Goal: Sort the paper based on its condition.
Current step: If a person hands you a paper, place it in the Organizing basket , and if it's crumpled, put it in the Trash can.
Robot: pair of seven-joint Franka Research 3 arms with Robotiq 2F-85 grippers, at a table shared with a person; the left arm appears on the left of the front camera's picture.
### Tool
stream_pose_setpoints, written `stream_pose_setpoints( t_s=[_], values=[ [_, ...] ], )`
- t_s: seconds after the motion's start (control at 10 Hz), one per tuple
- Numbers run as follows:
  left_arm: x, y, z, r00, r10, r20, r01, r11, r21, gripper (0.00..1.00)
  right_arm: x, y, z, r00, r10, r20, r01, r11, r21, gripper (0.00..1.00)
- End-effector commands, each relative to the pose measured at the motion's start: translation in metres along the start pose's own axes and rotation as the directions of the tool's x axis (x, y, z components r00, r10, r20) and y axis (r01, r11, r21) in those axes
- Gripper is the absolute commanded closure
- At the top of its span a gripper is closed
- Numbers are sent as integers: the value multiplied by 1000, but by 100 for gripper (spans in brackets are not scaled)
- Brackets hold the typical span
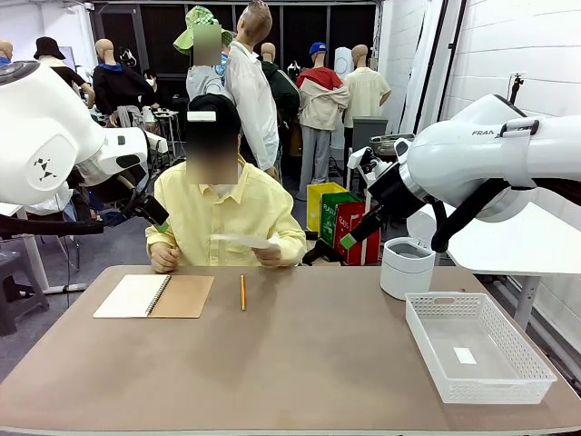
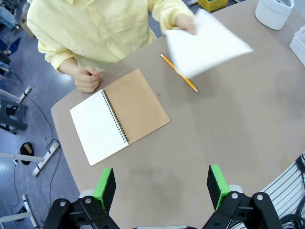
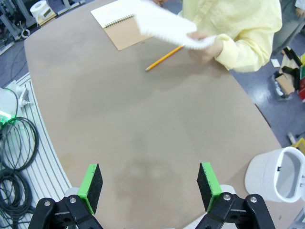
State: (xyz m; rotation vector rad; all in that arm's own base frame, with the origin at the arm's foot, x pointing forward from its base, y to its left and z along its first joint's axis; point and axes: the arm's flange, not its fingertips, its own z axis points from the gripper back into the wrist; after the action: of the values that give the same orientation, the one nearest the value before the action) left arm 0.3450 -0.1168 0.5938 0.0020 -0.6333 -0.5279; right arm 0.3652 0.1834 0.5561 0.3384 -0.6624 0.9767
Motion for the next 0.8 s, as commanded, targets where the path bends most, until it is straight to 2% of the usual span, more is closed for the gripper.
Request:
stream_pose_setpoints(
  t_s=[0.0, 0.2, 0.5, 0.7],
  values=[
    [0, 0, 1, 1000, 1, -6, -1, 1000, -4, 0, 1, -5, -4, 996, -86, 6, 86, 996, 35, 0],
    [0, 0, 1, 1000, 1, -6, -1, 1000, -4, 0, 0, -19, -14, 941, -337, -10, 336, 934, 118, 0],
    [0, 0, 1, 1000, 1, -6, -1, 1000, -4, 0, -17, -48, -36, 764, -642, -65, 638, 737, 221, 0],
    [0, 0, 1, 1000, 1, -6, -1, 1000, -4, 0, -35, -65, -58, 659, -737, -151, 748, 621, 234, 0]
  ],
)
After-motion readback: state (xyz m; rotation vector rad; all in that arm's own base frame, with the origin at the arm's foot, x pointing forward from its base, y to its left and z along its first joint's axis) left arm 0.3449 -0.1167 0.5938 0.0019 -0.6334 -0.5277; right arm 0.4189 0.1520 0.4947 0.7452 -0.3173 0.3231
